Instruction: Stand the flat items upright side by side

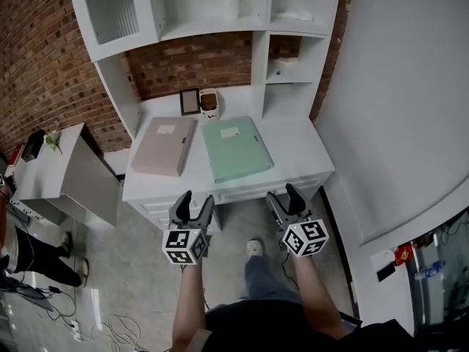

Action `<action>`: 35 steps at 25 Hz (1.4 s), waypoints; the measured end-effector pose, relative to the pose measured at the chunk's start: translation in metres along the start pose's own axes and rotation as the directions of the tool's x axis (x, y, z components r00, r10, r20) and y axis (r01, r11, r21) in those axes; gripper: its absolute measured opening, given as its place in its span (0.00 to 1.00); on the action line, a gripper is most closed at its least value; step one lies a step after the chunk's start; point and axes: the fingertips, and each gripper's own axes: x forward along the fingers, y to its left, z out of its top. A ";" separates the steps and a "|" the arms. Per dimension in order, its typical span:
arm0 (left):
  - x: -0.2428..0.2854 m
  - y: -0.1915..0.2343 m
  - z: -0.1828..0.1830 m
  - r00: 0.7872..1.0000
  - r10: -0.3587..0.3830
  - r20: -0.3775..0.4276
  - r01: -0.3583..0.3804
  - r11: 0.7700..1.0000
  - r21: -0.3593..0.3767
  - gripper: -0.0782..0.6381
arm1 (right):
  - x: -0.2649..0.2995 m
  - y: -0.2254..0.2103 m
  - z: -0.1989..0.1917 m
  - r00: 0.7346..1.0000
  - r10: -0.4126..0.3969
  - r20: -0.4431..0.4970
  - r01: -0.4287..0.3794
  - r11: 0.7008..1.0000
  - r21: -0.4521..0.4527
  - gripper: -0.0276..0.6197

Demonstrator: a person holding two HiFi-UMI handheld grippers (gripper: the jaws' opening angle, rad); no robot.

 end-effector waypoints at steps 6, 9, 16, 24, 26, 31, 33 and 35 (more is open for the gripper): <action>0.068 0.024 -0.023 0.998 0.016 -0.053 -0.017 1.000 -0.021 0.45 | 0.063 -0.044 -0.014 0.999 0.008 -0.039 -0.008 1.000 0.014 0.43; 0.104 0.036 -0.027 0.997 0.027 -0.070 -0.029 0.999 -0.035 0.45 | 0.099 -0.064 -0.014 0.998 0.024 -0.062 -0.023 1.000 0.014 0.43; 0.185 0.068 -0.021 0.990 0.084 -0.111 -0.090 0.994 -0.055 0.45 | 0.186 -0.117 -0.013 0.991 0.068 -0.118 -0.063 0.997 0.039 0.43; 0.241 0.103 -0.040 0.971 0.155 -0.181 -0.168 0.984 -0.061 0.45 | 0.259 -0.145 -0.034 0.967 0.155 -0.204 -0.142 0.987 0.076 0.43; 0.247 0.106 -0.046 0.967 0.159 -0.202 -0.175 0.982 -0.068 0.46 | 0.269 -0.151 -0.041 0.962 0.161 -0.222 -0.143 0.985 0.095 0.43; 0.263 0.114 -0.058 0.956 0.151 -0.250 -0.175 0.982 -0.075 0.46 | 0.287 -0.156 -0.054 0.950 0.164 -0.267 -0.141 0.985 0.103 0.43; 0.268 0.118 -0.061 0.953 0.148 -0.264 -0.174 0.982 -0.076 0.46 | 0.291 -0.158 -0.058 0.942 0.159 -0.295 -0.136 0.986 0.098 0.43; 0.275 0.122 -0.064 0.947 0.141 -0.289 -0.169 0.983 -0.072 0.46 | 0.297 -0.161 -0.063 0.933 0.150 -0.328 -0.124 0.987 0.098 0.43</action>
